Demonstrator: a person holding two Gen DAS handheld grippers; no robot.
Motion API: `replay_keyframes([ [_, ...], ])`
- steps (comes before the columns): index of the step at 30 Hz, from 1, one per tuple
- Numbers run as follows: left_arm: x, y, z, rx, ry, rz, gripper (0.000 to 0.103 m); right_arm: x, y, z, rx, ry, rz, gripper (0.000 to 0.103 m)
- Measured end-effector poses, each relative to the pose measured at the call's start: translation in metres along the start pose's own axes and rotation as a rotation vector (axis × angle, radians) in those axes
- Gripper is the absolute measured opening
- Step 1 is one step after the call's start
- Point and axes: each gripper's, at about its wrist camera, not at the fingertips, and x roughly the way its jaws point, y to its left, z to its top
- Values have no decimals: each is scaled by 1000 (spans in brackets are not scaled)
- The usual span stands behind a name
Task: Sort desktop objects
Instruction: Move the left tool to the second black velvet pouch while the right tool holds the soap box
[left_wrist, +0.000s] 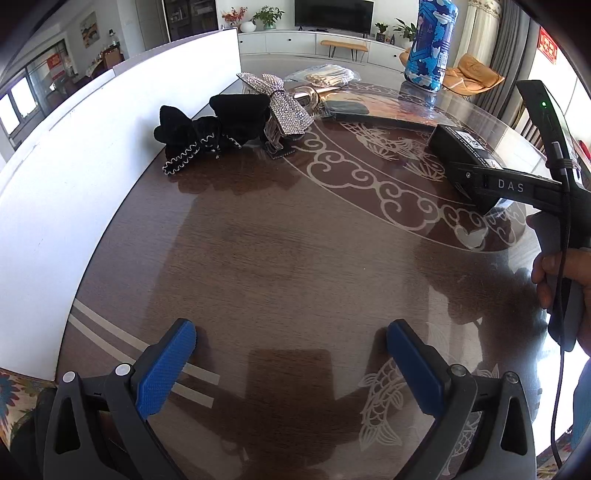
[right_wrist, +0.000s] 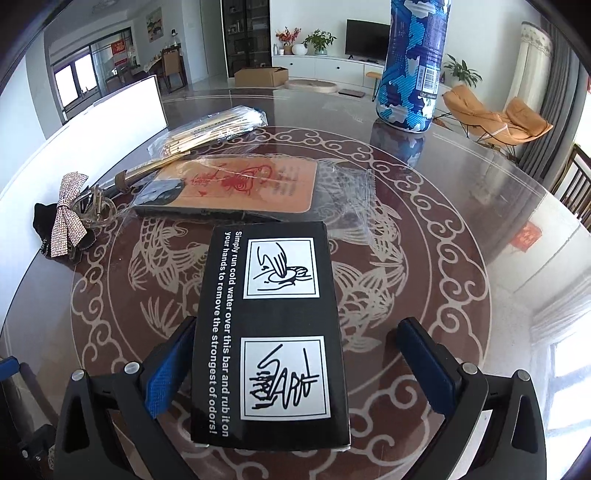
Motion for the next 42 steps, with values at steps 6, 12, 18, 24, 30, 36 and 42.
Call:
replay_keyframes([
  [6, 0, 0, 0, 1, 0, 0, 103, 1, 0, 1, 0, 1, 0, 103],
  [12, 0, 0, 0, 0, -1, 0, 103, 0, 0, 1, 0, 0, 0, 103],
  [18, -1, 0, -1, 0, -1, 0, 103, 0, 0, 1, 0, 0, 0, 103],
  [24, -1, 0, -1, 1, -1, 0, 103, 1, 0, 1, 0, 0, 0, 103],
  [30, 0, 0, -1, 1, -1, 0, 103, 1, 0, 1, 0, 0, 0, 103],
  [36, -1, 0, 0, 2, 2, -1, 103, 1, 1, 1, 0, 0, 1, 103],
  [42, -10, -1, 11, 30, -33, -76, 103, 1, 0, 0, 0, 0, 1, 103],
])
